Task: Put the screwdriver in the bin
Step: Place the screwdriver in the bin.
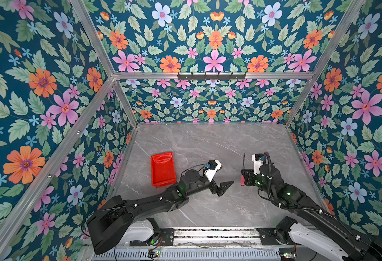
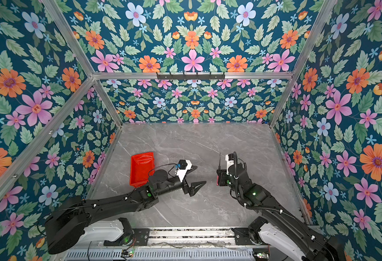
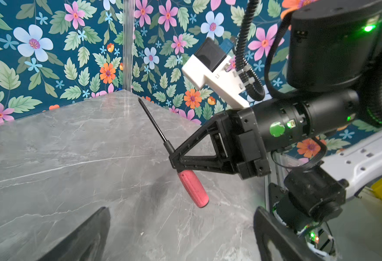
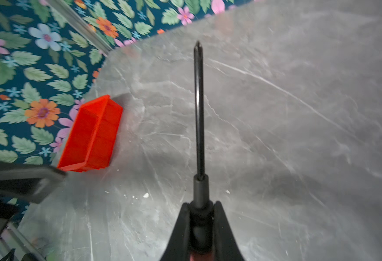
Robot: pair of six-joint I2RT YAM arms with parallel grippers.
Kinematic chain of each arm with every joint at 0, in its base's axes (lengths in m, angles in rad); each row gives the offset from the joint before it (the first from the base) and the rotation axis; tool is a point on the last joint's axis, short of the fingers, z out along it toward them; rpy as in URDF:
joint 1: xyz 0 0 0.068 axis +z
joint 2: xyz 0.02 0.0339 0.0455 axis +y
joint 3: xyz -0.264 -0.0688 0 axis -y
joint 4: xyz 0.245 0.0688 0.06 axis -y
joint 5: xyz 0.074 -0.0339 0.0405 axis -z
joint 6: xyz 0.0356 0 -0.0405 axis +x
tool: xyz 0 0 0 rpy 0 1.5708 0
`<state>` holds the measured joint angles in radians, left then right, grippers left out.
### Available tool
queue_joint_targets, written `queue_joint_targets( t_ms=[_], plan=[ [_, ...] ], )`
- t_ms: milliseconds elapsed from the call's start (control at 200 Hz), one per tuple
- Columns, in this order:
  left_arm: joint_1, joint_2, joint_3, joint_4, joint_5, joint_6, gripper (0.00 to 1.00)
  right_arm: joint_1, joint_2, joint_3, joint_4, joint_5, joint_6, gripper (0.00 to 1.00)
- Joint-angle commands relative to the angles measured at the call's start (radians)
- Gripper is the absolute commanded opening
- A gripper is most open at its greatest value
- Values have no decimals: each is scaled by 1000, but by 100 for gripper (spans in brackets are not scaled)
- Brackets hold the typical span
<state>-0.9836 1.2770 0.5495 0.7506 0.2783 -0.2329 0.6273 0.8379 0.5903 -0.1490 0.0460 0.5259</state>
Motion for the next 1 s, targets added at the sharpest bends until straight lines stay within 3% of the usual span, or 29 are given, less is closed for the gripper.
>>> queue_joint_targets(
  t_ms=[0, 190, 395, 995],
  plan=[
    [2, 16, 9, 97, -8, -77, 100, 2, -13, 4, 176, -79, -58, 0],
    [11, 43, 23, 158, -18, -114, 99, 2, 6, 17, 310, -211, -97, 0],
    [17, 68, 44, 166, 3, -134, 92, 2, 31, 34, 404, -280, -126, 0],
    [35, 127, 73, 211, 54, -177, 52, 1, 45, 30, 484, -328, -105, 0]
  ],
)
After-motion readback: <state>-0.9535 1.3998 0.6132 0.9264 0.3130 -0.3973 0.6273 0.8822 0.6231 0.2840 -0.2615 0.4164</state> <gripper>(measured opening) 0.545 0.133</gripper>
